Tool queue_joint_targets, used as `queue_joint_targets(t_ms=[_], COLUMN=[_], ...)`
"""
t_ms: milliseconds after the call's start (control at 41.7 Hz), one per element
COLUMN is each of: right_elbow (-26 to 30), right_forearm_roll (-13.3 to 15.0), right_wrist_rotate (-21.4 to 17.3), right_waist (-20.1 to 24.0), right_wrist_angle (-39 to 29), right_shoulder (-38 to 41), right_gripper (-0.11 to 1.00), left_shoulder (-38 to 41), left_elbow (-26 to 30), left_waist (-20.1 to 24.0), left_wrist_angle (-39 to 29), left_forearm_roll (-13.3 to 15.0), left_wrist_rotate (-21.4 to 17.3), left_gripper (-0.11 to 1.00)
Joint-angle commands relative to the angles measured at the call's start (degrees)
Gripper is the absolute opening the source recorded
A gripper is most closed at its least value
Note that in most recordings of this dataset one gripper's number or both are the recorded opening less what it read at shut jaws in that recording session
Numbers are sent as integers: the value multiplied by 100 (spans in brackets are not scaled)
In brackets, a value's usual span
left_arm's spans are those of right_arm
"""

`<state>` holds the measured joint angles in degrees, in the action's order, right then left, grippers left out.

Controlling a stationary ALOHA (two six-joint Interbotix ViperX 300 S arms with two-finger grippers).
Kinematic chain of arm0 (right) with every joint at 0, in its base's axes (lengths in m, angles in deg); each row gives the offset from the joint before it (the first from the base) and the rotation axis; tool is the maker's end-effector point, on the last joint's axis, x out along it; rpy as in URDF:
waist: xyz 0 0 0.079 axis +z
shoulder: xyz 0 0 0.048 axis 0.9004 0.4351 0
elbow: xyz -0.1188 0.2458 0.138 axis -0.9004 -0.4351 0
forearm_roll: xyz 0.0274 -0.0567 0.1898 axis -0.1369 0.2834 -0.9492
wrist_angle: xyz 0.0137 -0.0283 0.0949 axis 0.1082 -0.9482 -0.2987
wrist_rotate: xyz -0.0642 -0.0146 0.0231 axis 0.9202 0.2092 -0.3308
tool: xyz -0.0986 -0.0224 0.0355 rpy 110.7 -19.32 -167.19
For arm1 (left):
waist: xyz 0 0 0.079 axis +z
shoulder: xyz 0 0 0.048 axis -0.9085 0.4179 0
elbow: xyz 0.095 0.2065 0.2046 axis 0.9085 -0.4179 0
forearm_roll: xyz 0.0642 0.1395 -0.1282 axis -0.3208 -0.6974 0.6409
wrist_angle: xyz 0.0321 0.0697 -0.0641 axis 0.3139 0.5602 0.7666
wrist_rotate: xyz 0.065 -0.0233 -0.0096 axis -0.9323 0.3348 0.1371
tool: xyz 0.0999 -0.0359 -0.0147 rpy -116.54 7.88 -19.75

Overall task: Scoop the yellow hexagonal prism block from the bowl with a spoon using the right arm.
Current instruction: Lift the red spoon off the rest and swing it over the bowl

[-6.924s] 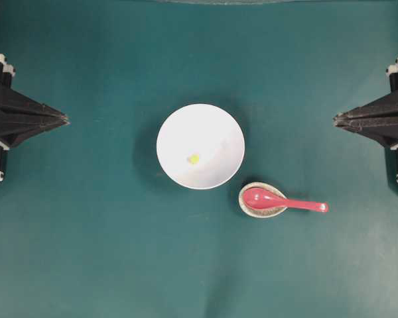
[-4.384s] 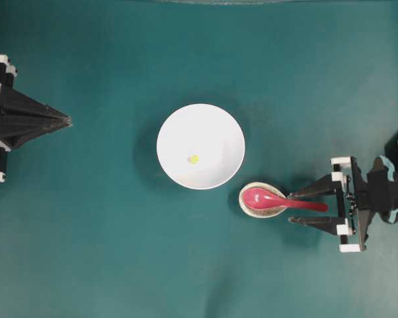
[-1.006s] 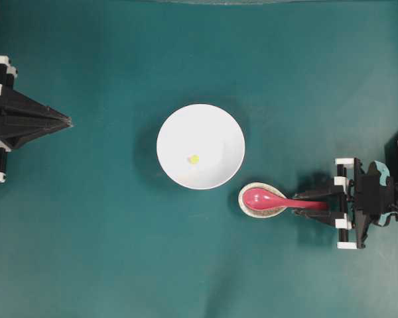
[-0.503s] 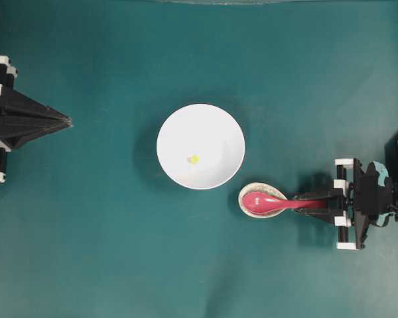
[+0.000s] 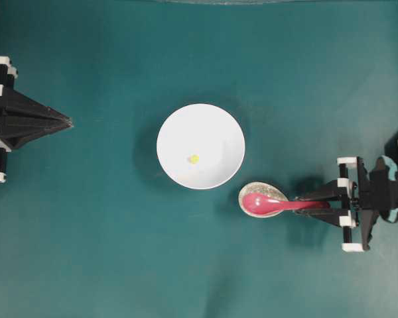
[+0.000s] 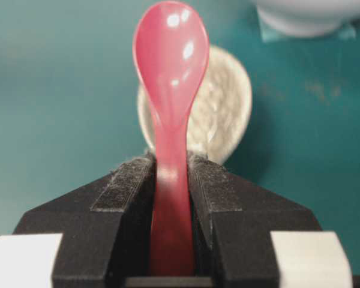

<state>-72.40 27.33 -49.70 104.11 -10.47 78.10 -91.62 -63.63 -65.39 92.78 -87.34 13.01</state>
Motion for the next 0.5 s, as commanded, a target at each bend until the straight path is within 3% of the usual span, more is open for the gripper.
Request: queue_joint_targets(t_ms=[0, 216, 479], right_elbow=[9, 141, 615], right_forearm_roll=[-18, -9, 0], right_wrist_rotate=[105, 756, 1898], right_waist=[-97, -554, -1661], right_wrist_angle=[-158, -1099, -2988], right_shoulder=[-466, -1397, -2558], right_gripper=[22, 22, 22], left_shoulder=[44, 44, -9], left_elbow=[158, 167, 167], left_waist=[9, 9, 9], left_wrist_angle=[-26, -158, -167], left_forearm_roll=[-9, -9, -9], left_wrist_rotate=[0, -9, -18], left_gripper=[3, 3, 3])
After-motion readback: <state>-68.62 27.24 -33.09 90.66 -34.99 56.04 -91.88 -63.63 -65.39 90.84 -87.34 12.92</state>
